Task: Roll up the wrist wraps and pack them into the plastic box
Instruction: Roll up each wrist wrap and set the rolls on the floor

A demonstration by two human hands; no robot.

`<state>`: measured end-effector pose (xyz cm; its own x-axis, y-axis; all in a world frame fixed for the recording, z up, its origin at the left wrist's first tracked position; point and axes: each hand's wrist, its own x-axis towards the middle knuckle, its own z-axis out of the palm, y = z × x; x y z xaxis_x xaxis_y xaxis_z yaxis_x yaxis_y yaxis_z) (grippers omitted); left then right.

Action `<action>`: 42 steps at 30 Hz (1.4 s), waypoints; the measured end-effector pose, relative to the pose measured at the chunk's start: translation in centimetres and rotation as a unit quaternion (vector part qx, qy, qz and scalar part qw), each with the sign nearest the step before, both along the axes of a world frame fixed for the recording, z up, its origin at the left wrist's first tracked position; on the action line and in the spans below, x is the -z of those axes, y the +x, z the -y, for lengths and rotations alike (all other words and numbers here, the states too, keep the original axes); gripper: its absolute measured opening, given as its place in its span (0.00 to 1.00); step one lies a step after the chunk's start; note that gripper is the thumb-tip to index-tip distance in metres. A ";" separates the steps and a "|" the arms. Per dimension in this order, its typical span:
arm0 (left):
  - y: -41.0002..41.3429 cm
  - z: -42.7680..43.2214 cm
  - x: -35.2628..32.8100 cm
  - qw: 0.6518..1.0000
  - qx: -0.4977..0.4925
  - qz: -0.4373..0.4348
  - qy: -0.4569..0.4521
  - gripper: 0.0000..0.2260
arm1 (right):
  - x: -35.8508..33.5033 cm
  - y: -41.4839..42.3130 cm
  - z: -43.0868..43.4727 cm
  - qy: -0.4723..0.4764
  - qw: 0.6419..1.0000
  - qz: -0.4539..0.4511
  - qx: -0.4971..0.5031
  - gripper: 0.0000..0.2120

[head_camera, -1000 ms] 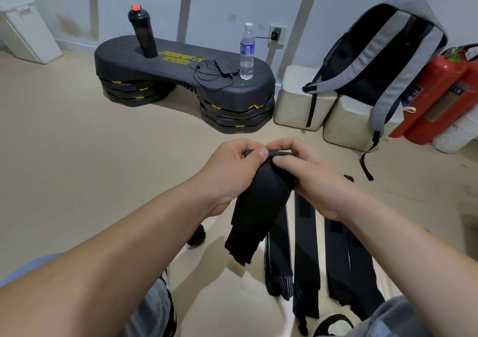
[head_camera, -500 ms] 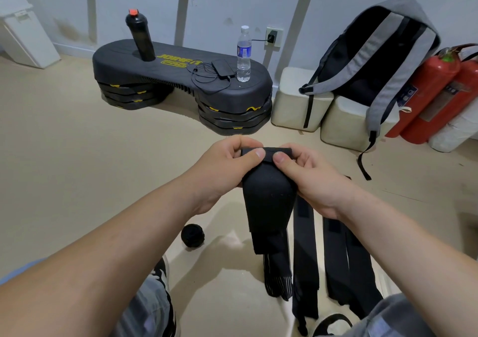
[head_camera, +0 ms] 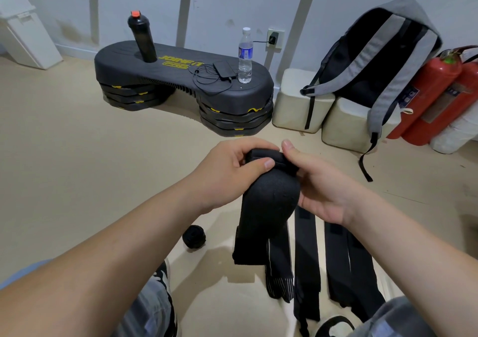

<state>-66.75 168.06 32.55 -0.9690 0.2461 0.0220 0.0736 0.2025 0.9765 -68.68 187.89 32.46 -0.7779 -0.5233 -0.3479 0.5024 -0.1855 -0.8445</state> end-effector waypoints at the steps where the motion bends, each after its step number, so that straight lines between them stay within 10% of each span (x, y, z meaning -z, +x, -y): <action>1: 0.0 0.0 0.0 1.000 0.008 -0.010 -0.002 0.12 | -0.1 0.0 -0.1 -0.001 1.000 0.011 -0.008 0.21; 11: 0.3 -0.1 -0.8 0.993 -0.005 0.114 0.042 0.08 | 1.0 0.0 0.5 -0.001 0.997 -0.010 0.073 0.02; 23: 0.1 -1.4 0.5 0.990 -0.056 0.128 -0.013 0.08 | 0.9 0.1 0.4 0.014 0.994 0.004 0.106 0.15; 30: 0.1 -1.3 -0.3 0.994 -0.085 0.069 0.027 0.06 | 0.8 0.1 0.4 0.093 0.985 -0.126 0.078 0.20; 36: 0.3 -2.3 0.0 0.967 -0.085 0.219 0.096 0.18 | 1.0 0.6 0.4 0.103 0.972 -0.194 0.082 0.01; 42: 0.1 -3.0 -0.1 0.952 -0.101 0.269 0.107 0.24 | 1.0 0.7 0.4 0.172 0.926 -0.334 0.043 0.08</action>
